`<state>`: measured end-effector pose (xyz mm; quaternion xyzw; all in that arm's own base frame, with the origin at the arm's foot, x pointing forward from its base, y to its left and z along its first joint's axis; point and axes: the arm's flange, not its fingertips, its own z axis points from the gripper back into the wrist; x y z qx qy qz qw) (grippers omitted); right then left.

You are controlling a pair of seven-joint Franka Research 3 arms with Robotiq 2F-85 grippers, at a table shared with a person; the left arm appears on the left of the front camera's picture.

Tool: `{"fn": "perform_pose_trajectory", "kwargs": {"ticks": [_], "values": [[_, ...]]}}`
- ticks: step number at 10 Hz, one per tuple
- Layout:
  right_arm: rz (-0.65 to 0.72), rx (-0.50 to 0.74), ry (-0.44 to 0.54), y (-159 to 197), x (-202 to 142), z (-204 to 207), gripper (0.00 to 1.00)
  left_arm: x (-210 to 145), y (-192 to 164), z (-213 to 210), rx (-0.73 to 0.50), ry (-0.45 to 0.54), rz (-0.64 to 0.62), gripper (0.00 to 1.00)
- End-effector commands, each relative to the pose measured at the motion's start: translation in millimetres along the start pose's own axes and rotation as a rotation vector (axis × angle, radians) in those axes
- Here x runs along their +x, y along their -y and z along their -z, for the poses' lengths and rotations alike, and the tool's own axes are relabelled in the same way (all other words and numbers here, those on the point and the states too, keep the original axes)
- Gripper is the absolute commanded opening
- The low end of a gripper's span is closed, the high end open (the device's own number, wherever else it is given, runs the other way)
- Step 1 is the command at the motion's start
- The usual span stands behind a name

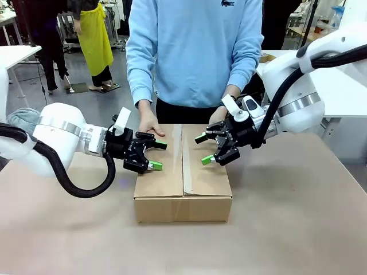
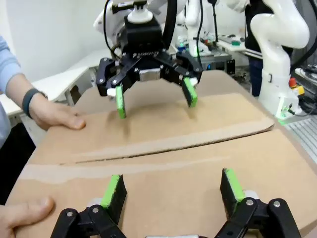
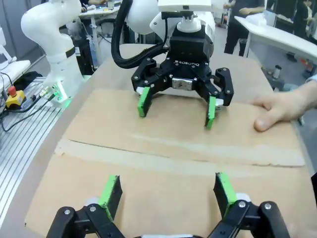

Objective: Pack the gift set into the box.
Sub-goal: Press and hold the closed box until the human finishes sealing it.

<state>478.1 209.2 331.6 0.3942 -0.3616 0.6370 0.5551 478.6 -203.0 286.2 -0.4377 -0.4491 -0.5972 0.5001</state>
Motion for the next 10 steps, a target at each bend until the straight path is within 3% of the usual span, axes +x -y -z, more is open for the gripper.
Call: {"fn": "perform_pose_trajectory", "kwargs": {"ticks": [1,3,5,6,10], "values": [[0.099,0.009,-0.059,9,-10,-7,1.00,2,-14,-5,0.022,-0.059,-0.013,1.00],[0.162,0.021,-0.072,7,-27,-8,1.00,-4,-19,-8,0.055,-0.131,-0.041,1.00],[0.115,0.008,-0.040,3,-23,-8,1.00,-3,-18,-9,0.063,-0.162,-0.048,1.00],[0.115,0.008,-0.040,3,-23,-8,1.00,2,-19,-9,0.055,-0.072,-0.033,1.00],[0.115,0.008,-0.040,3,-23,-8,1.00,2,-19,-9,0.055,-0.072,-0.033,1.00]]}}
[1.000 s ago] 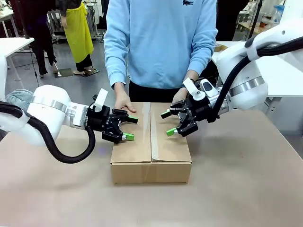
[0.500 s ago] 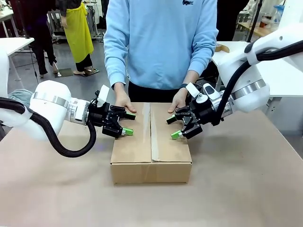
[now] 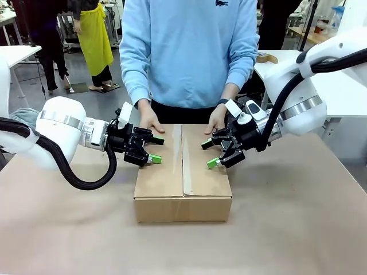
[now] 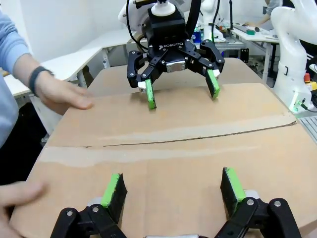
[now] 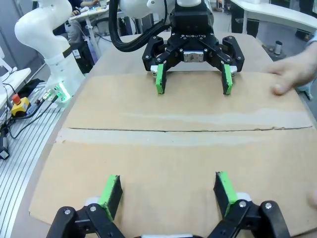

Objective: Pack the gift set into the box.
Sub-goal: Press and hold the closed box until the human finishes sealing it.

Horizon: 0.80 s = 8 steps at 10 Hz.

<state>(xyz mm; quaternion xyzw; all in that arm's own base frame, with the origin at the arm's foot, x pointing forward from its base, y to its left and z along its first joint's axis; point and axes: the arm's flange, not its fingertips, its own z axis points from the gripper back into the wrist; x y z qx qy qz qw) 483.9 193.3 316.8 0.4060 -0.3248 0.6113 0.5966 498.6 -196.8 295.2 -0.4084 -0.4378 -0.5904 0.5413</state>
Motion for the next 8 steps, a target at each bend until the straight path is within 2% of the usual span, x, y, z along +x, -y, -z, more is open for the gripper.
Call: {"fn": "perform_pose_trajectory", "kwargs": {"ticks": [1,8], "values": [[-0.004,-0.001,-0.005,-0.5,-2.9,1.0,1.00,-3.0,0.6,0.3,-0.003,0.006,0.007,1.00],[-0.004,-0.001,-0.005,-0.5,-2.9,1.0,1.00,-3.0,0.6,0.3,-0.003,0.006,0.007,1.00]]}}
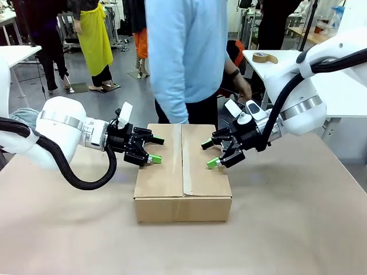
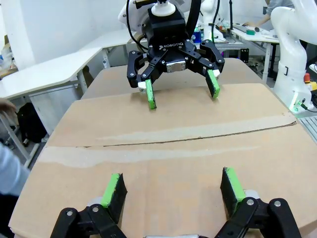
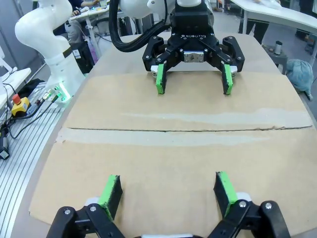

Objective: Pack the gift set into the box.
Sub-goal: Press and hold the closed box until the human finishes sealing it.

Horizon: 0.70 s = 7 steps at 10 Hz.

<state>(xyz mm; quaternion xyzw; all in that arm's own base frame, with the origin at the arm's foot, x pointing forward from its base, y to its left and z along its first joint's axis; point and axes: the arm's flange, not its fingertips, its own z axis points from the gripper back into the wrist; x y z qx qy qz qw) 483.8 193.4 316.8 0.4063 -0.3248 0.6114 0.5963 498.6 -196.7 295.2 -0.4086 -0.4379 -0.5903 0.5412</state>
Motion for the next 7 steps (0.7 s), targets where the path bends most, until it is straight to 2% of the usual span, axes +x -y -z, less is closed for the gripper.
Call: {"fn": "perform_pose_trajectory", "kwargs": {"ticks": [1,7], "values": [[-0.004,-0.001,-0.005,-0.4,-3.0,1.0,1.00,-3.0,0.6,0.4,-0.003,0.005,0.007,1.00],[-0.004,-0.001,-0.005,-0.4,-3.0,1.0,1.00,-3.0,0.6,0.4,-0.003,0.005,0.007,1.00]]}}
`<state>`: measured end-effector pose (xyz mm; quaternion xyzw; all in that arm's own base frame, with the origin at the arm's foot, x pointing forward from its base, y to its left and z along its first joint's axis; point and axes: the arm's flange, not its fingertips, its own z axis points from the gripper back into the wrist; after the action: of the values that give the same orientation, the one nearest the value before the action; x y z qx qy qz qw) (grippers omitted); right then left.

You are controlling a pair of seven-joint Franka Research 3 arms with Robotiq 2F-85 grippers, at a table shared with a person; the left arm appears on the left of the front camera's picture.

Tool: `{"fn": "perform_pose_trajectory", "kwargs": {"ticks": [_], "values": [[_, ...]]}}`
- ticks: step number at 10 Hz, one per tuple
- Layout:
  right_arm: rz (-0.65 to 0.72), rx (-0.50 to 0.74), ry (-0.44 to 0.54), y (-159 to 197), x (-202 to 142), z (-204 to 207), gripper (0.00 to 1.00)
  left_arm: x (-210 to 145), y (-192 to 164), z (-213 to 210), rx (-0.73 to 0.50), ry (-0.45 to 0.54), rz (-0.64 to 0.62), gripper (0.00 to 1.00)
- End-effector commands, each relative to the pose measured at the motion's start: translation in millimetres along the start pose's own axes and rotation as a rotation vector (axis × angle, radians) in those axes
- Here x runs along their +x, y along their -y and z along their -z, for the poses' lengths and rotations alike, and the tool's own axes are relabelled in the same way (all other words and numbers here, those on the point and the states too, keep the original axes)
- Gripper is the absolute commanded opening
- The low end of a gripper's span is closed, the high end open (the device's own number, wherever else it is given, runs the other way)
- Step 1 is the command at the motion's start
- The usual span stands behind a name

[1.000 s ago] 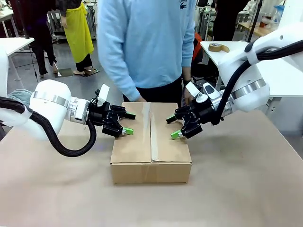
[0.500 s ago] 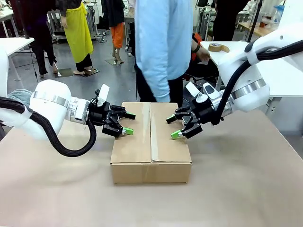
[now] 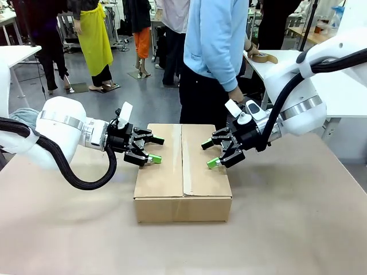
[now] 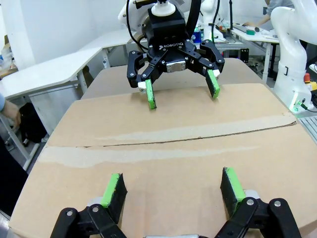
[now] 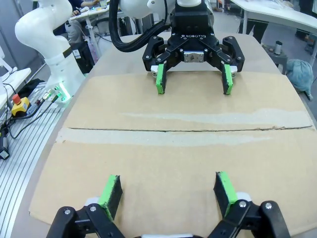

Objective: Pack the gift set into the box.
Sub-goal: Press and hold the closed box until the human finishes sealing it.

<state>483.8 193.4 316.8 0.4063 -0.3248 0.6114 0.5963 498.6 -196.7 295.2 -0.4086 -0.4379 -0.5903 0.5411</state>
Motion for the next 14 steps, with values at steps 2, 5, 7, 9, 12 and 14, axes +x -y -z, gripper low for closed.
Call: {"fn": "perform_pose_trajectory", "kwargs": {"ticks": [2,5,7,9,12,14], "values": [[-0.004,-0.001,-0.005,-0.4,-3.0,1.0,1.00,-3.0,0.6,0.4,-0.003,0.005,0.007,1.00],[-0.004,-0.001,-0.005,-0.4,-3.0,1.0,1.00,-3.0,0.6,0.4,-0.003,0.005,0.007,1.00],[-0.004,-0.001,-0.005,-0.4,-3.0,1.0,1.00,-3.0,0.6,0.4,-0.003,0.005,0.007,1.00],[-0.004,-0.001,-0.005,-0.4,-3.0,1.0,1.00,-3.0,0.6,0.4,-0.003,0.005,0.007,1.00],[-0.004,-0.001,-0.005,-0.4,-3.0,1.0,1.00,-3.0,0.6,0.4,-0.003,0.005,0.007,1.00],[-0.004,-0.001,-0.005,-0.4,-3.0,1.0,1.00,-3.0,0.6,0.4,-0.003,0.005,0.007,1.00]]}}
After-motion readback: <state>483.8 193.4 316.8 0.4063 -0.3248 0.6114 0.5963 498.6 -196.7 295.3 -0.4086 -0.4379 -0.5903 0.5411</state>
